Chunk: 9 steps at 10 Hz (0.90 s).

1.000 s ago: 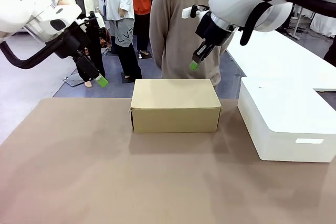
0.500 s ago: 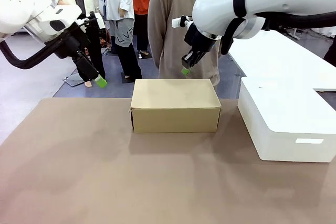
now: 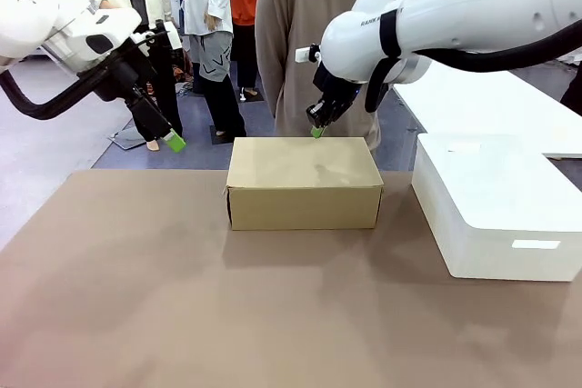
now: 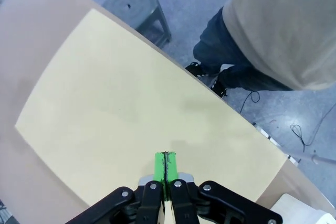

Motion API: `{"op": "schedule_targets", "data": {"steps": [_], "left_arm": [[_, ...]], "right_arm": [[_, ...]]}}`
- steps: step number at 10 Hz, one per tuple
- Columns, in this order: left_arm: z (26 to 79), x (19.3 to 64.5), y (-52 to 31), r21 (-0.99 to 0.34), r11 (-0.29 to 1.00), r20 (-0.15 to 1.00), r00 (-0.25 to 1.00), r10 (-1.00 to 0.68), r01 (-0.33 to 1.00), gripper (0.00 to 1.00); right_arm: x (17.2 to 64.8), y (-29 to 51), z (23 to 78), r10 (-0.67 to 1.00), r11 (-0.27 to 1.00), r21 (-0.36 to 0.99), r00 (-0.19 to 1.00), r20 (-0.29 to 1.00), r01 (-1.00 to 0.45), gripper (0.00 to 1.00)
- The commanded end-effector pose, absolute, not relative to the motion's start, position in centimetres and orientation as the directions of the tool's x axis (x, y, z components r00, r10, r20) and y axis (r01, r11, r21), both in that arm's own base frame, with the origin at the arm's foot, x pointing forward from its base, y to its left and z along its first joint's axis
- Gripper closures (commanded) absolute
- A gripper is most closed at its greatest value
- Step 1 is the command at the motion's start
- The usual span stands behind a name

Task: Pack the shoes into the box.
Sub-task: Press down on the lid of the Shoes Box.

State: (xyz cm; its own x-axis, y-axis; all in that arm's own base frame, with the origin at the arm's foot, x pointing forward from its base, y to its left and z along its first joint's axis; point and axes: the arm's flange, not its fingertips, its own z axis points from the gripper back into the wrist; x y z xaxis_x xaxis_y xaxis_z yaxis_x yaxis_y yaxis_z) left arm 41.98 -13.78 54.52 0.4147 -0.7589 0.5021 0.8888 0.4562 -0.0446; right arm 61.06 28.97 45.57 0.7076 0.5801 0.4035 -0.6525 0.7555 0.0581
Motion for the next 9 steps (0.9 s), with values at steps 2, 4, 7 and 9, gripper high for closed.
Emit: {"op": "schedule_targets", "data": {"steps": [2,4,7,9], "left_arm": [[54.6,42.1,-13.7,-0.047,0.465,0.504,0.423,-0.753,0.884,0.00],[54.6,42.1,-13.7,-0.047,0.465,0.504,0.423,-0.753,0.884,0.00],[54.6,42.1,-13.7,-0.047,0.465,0.504,0.423,-0.753,0.884,0.00],[54.6,42.1,-13.7,-0.047,0.465,0.504,0.423,-0.753,0.884,0.00]], "right_arm": [[62.8,30.4,43.8,0.557,0.793,0.048,0.753,0.350,-0.608,1.00],[63.4,30.7,41.9,0.549,0.805,0.024,0.759,0.349,-0.593,1.00],[63.5,30.9,40.3,0.558,0.800,0.048,0.770,0.309,-0.598,1.00],[61.5,30.0,44.6,0.571,0.787,0.036,0.750,0.334,-0.616,1.00]]}}
